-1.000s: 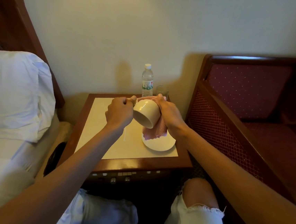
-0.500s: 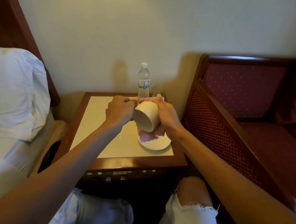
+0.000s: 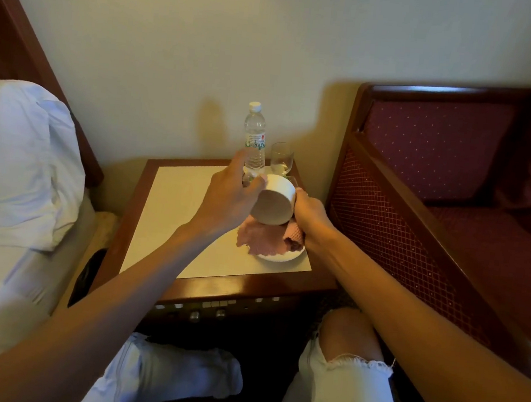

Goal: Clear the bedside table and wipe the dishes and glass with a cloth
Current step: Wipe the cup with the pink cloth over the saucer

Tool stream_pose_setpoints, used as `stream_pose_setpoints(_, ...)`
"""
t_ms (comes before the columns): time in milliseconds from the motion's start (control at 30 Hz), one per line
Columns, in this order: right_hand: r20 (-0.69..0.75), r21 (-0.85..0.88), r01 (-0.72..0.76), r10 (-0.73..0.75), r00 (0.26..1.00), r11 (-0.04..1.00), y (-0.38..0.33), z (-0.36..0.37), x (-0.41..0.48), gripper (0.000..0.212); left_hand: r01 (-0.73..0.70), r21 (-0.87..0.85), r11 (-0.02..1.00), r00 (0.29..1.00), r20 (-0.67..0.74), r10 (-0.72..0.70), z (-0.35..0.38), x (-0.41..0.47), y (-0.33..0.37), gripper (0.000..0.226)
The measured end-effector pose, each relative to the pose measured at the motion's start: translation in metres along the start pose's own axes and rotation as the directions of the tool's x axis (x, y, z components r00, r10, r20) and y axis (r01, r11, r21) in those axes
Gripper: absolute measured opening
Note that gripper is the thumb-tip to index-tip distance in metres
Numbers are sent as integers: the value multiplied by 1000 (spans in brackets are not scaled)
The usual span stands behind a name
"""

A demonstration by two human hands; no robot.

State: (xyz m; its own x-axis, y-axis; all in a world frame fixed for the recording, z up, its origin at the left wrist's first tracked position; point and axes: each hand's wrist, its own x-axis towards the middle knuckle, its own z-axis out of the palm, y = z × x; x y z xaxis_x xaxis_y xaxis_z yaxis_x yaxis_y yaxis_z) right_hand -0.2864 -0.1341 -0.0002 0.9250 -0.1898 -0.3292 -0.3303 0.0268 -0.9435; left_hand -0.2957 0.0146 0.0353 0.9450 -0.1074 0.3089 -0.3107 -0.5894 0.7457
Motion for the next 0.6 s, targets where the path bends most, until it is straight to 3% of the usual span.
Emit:
stream_pose_setpoints(167, -35, -218, 59, -68, 997, 974, 7, -18, 16, 44, -179, 149, 972, 962, 234, 142, 6, 8, -9, 57)
stream_pose_setpoints(300, -27, -431, 193, -226, 974, 882, 9, -32, 24, 48, -172, 103, 980, 977, 144, 157, 18, 12, -25, 42)
stream_pose_setpoints(367, -24, -565, 258, -327, 945, 784, 11, -39, 27, 49, -83, 99, 992, 991, 112, 71, 28, 15, -36, 38)
stream_pose_setpoints(433, -68, -672, 267, -416, 907, 691, 11, -50, 30, 49, 34, 160, 987, 992, 112, -52, 40, 18, -46, 52)
stream_pose_setpoints(600, -142, -777, 202, -479, 866, 597, 14, -78, 40, 51, 263, 294, 919, 933, 164, -320, 63, 18, -65, 48)
